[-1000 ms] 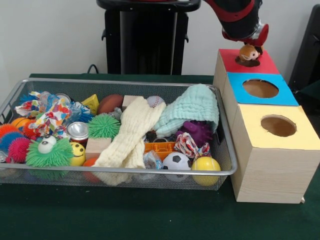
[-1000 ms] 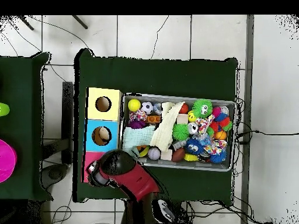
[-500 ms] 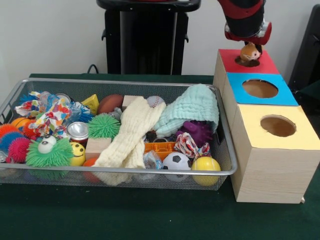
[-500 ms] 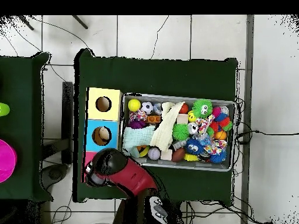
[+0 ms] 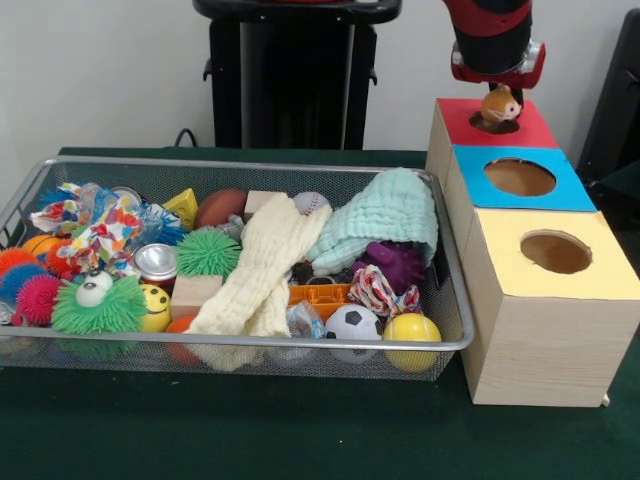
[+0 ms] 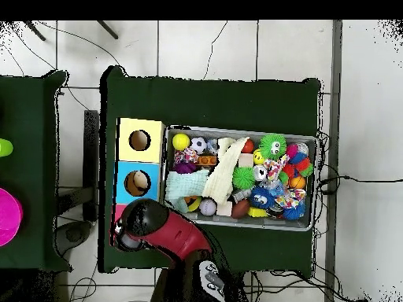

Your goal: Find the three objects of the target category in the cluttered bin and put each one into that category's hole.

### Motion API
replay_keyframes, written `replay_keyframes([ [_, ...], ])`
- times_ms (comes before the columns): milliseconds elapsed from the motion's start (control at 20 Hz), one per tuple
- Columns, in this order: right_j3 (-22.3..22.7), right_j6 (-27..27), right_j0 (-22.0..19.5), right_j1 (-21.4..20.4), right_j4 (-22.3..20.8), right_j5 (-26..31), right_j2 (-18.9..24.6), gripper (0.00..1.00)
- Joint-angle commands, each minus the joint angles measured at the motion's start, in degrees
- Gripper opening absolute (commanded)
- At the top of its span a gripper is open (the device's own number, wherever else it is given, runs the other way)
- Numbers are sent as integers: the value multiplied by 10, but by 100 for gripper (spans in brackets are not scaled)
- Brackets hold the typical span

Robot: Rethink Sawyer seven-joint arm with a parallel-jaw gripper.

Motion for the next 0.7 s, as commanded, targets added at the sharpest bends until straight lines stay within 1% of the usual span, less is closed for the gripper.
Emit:
replay_keyframes([
  [50, -73, 118, -24, 136, -54, -321, -28, 0],
  [200, -80, 122, -21, 135, -69, -331, -35, 0],
  [300, -89, 126, -12, 134, -87, -343, -50, 0],
  [450, -92, 128, -12, 122, -102, -341, -57, 0],
  [700, -92, 131, -12, 104, -115, -324, -61, 0],
])
